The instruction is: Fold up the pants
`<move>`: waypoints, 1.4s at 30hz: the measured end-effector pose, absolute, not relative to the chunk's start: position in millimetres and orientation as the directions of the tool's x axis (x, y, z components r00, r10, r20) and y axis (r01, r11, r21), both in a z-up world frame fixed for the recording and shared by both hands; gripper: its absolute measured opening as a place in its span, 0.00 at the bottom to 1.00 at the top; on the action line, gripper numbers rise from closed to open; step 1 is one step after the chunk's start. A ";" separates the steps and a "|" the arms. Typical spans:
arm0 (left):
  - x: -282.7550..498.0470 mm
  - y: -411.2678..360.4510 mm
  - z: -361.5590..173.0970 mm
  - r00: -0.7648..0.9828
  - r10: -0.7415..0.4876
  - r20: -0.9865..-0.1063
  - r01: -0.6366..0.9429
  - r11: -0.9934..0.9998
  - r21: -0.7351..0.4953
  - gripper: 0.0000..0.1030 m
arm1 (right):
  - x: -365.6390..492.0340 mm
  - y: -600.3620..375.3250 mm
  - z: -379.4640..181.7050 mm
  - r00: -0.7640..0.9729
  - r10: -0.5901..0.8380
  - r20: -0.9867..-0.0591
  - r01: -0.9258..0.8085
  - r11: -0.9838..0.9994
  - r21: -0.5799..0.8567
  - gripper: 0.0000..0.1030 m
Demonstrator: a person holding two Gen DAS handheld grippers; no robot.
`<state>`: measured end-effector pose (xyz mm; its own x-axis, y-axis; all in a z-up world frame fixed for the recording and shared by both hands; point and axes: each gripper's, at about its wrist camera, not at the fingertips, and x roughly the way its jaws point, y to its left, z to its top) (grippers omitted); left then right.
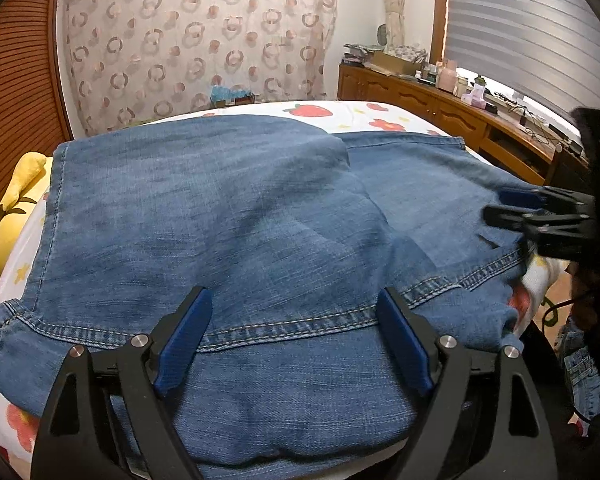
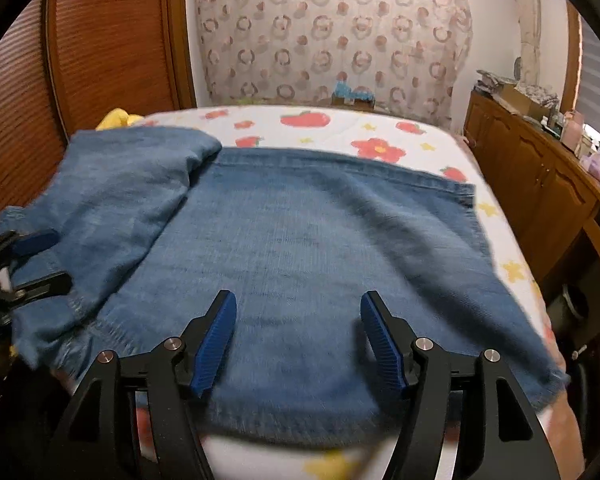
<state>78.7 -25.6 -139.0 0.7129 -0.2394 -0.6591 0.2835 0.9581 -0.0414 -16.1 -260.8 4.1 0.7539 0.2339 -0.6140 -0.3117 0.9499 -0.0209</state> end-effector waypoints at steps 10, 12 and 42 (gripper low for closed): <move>76.8 -26.9 -141.3 0.722 -0.235 -0.650 0.280 0.959 -0.036 0.83 | -57.1 -353.6 16.7 0.805 0.121 -0.581 -0.147 0.989 0.003 0.65; 76.6 -26.8 -141.5 0.722 -0.235 -0.650 0.280 0.959 -0.035 0.83 | -55.8 -367.6 12.1 0.800 0.104 -0.591 -0.115 0.993 0.019 0.65; 75.5 -24.0 -138.3 0.716 -0.237 -0.657 0.281 0.959 -0.039 0.84 | -33.6 -372.9 -5.1 0.773 0.218 -0.596 -0.135 0.974 0.181 0.15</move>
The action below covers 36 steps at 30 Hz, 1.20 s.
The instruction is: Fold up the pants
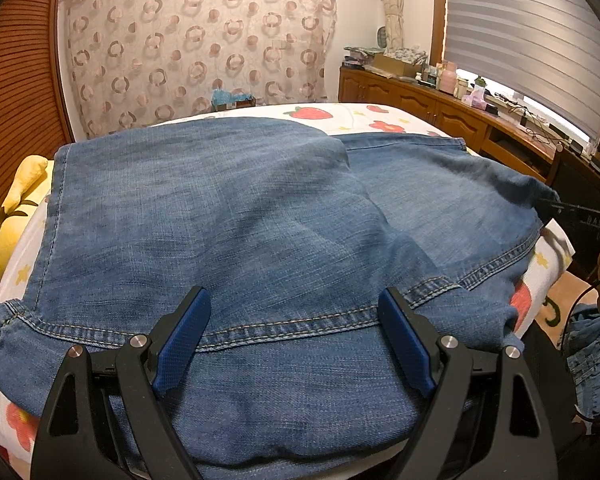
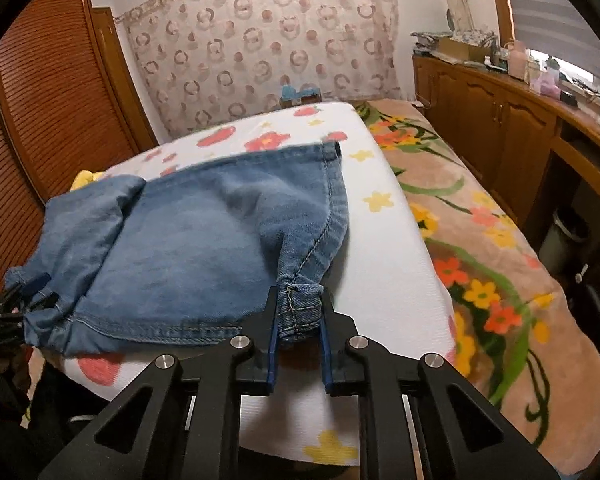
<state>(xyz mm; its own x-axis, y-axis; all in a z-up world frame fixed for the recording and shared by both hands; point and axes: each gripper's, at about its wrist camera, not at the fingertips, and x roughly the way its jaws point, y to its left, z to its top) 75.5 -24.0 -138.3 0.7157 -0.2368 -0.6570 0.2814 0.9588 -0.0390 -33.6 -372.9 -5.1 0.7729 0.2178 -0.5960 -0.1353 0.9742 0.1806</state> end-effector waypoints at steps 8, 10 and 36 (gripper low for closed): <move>67.9 -17.3 -115.4 0.709 -0.247 -0.660 0.280 0.958 -0.058 0.84 | -34.2 -346.8 32.8 0.812 0.299 -0.502 -0.239 0.954 0.181 0.15; 65.0 -13.5 -111.0 0.717 -0.246 -0.653 0.274 0.960 -0.060 0.84 | -33.6 -332.7 43.9 0.816 0.325 -0.478 -0.280 0.946 0.166 0.15; 50.7 67.6 -95.1 0.787 -0.161 -0.596 0.124 0.987 -0.103 0.84 | 29.4 -182.0 86.7 0.601 0.688 -0.407 -0.736 0.675 0.054 0.14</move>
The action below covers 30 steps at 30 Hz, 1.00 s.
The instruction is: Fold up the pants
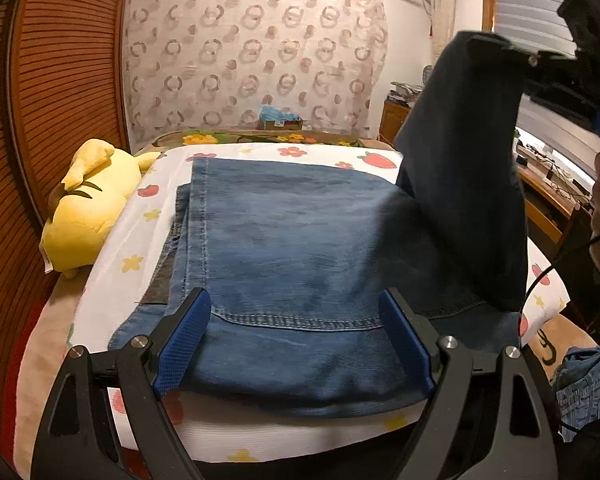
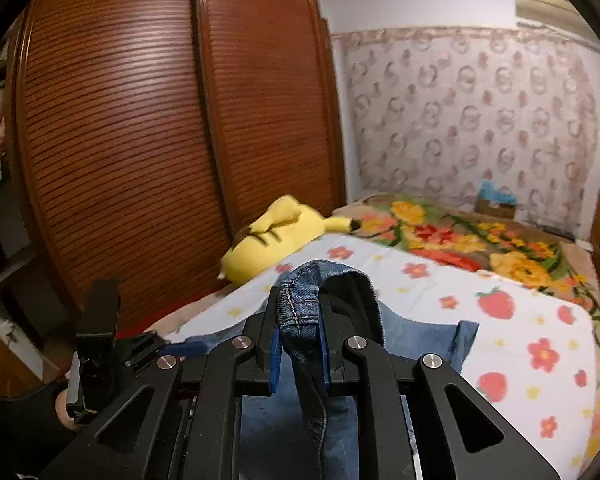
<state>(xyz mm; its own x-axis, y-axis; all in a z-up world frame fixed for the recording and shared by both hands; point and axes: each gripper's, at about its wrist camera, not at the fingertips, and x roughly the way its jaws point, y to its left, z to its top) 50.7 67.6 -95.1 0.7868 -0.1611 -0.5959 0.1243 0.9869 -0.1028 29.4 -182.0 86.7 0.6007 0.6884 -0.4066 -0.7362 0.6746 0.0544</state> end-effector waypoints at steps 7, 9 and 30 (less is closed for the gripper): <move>49.0 72.6 -99.1 0.782 -0.157 -0.603 0.116 0.988 -0.106 0.84 | 75.3 -182.9 67.2 0.561 0.654 -0.508 -0.714 0.692 0.101 0.35; 50.2 72.6 -99.8 0.781 -0.156 -0.605 0.115 0.988 -0.106 0.84 | 85.1 -187.0 64.7 0.567 0.647 -0.509 -0.707 0.700 0.102 0.40; 67.3 74.2 -114.7 0.735 -0.188 -0.652 0.179 0.980 -0.081 0.60 | 190.2 -162.6 -12.3 0.559 0.435 -0.706 -0.599 0.800 0.019 0.45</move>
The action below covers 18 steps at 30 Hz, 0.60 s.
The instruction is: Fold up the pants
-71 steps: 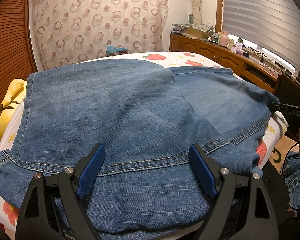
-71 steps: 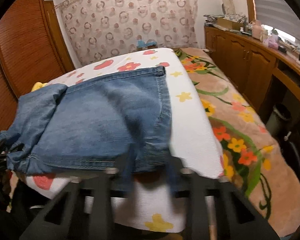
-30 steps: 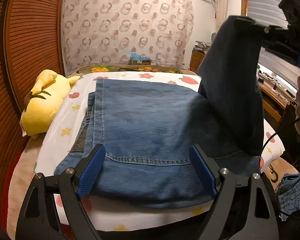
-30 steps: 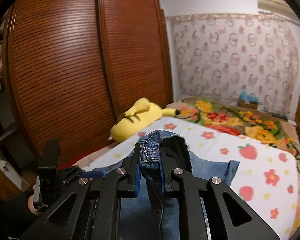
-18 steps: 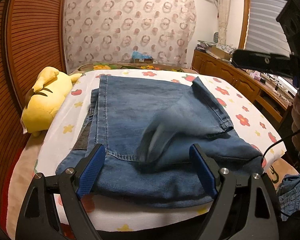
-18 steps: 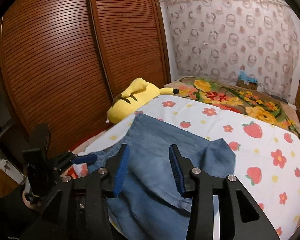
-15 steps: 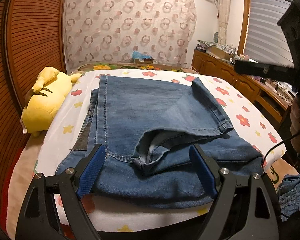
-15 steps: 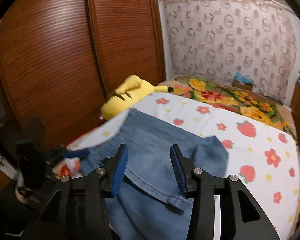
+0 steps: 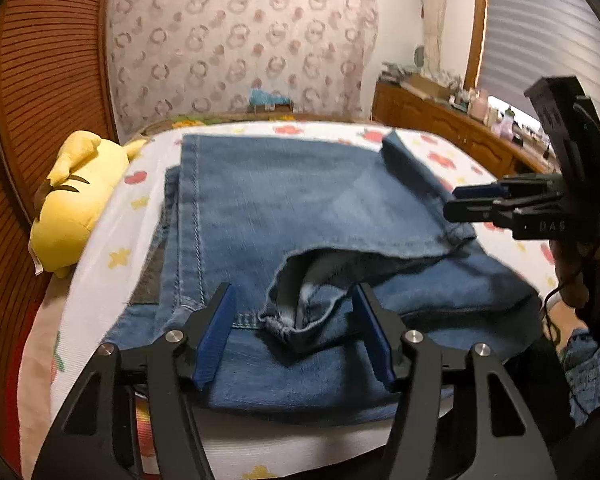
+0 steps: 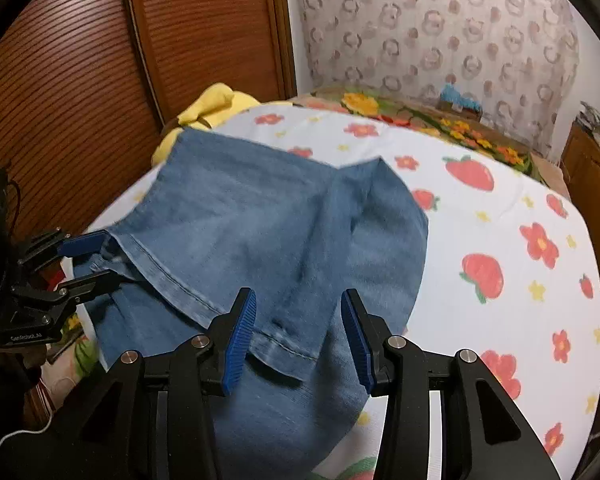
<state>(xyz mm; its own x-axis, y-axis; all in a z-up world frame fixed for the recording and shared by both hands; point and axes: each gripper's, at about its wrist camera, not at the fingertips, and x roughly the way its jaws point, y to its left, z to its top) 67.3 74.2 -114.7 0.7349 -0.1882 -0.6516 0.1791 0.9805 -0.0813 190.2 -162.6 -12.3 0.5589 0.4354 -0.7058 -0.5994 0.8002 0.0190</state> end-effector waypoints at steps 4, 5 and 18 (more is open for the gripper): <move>67.7 72.9 -118.7 0.733 -0.180 -0.656 0.188 0.980 -0.060 0.59 | 181.5 -165.3 -14.3 0.523 0.435 -0.733 -0.607 0.794 0.038 0.45; 67.6 72.4 -118.2 0.736 -0.174 -0.654 0.186 0.981 -0.052 0.53 | 183.8 -164.4 -14.1 0.514 0.440 -0.736 -0.612 0.790 0.044 0.45; 44.8 65.9 -81.4 0.805 -0.226 -0.549 0.246 0.968 -0.038 0.09 | 190.3 -167.6 55.9 0.569 0.579 -0.584 -0.682 0.729 0.058 0.06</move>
